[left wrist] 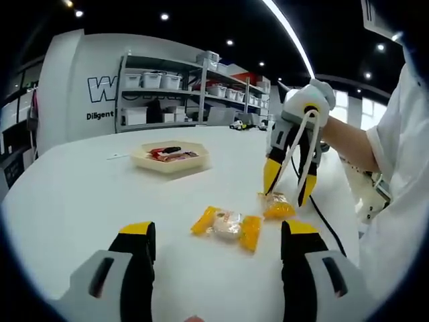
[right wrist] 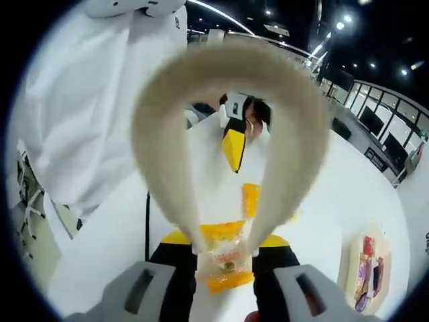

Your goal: Place the target food into the container with the food tongs after gripping and lifting it, then release it inside without dropping or visibly crushing the food.

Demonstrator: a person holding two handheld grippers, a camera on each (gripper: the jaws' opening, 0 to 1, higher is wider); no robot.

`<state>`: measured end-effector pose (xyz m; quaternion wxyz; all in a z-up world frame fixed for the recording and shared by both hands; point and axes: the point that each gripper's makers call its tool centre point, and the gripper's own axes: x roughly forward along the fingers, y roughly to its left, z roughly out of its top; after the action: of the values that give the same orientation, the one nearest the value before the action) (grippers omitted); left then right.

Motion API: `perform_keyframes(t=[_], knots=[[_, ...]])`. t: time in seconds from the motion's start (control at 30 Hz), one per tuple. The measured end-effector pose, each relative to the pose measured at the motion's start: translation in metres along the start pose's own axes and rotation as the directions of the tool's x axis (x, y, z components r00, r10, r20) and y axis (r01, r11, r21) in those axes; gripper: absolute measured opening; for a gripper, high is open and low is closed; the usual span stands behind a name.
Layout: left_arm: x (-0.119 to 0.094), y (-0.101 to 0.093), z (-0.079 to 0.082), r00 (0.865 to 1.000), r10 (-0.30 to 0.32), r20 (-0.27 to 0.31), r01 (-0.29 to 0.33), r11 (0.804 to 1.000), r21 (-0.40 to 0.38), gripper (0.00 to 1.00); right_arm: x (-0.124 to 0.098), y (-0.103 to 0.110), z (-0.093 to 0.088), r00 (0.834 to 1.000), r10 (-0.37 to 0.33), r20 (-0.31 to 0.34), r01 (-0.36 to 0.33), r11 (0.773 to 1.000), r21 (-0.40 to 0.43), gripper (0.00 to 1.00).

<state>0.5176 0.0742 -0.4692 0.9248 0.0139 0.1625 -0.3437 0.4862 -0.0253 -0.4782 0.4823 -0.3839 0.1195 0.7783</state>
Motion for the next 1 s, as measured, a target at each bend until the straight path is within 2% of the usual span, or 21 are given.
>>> perform_keyframes(t=[0.27,0.7,1.0], knots=[[-0.001,0.0,0.0,1.0,0.002,0.001,-0.002,1.0,-0.001,0.76,0.002,-0.001,-0.003,1.0,0.015,0.002,-0.015,1.0,-0.01,0.26],[0.0,0.0,-0.002,1.0,0.003,-0.004,-0.003,1.0,-0.003,0.76,-0.002,-0.005,-0.01,0.998,0.001,0.068,-0.005,0.998,0.064,0.24],[0.001,0.0,-0.002,1.0,0.003,-0.004,-0.003,1.0,-0.003,0.76,0.0,-0.006,-0.011,0.999,-0.019,0.051,0.017,0.999,0.041,0.23]])
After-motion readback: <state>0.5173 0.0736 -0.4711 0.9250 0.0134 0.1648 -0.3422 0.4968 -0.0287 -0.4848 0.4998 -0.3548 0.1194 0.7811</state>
